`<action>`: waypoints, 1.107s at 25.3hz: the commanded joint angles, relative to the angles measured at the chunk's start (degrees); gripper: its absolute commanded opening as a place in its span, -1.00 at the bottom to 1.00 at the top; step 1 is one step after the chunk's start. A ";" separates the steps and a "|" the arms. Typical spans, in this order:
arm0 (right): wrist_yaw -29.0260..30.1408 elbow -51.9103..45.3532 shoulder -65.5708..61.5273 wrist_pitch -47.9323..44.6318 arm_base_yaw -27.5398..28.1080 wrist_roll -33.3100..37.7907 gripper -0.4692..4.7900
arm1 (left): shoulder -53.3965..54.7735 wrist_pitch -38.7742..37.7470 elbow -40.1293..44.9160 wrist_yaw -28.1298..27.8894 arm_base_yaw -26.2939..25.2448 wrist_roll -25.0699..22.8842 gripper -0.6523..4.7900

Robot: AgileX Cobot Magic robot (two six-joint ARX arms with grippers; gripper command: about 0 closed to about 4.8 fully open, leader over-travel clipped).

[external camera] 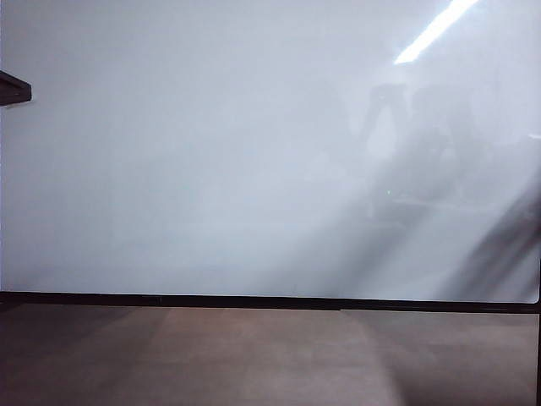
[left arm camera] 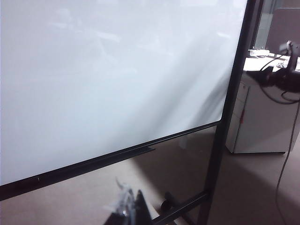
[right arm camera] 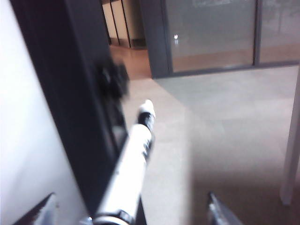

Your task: Reach to the right to find the marker pen, pick it up, and write the number 17 on the whiteboard.

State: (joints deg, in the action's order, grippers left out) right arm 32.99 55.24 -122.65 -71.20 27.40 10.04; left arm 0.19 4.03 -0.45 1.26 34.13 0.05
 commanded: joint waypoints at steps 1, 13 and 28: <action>-0.09 2.47 -1.14 -1.40 -0.59 0.63 0.68 | 0.04 0.74 -0.02 0.04 0.02 0.17 -0.78; -1.99 4.00 -1.14 1.49 -1.44 -1.09 0.33 | 0.04 0.74 -0.02 0.04 0.02 0.17 -0.78; -1.81 4.00 -1.14 2.47 -1.55 -1.07 -0.83 | 0.04 0.74 -0.02 0.04 0.02 0.17 -0.78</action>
State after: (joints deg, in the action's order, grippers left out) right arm 31.18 59.00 -124.11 -67.94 25.82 8.97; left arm 0.16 4.05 -0.45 1.26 34.13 0.05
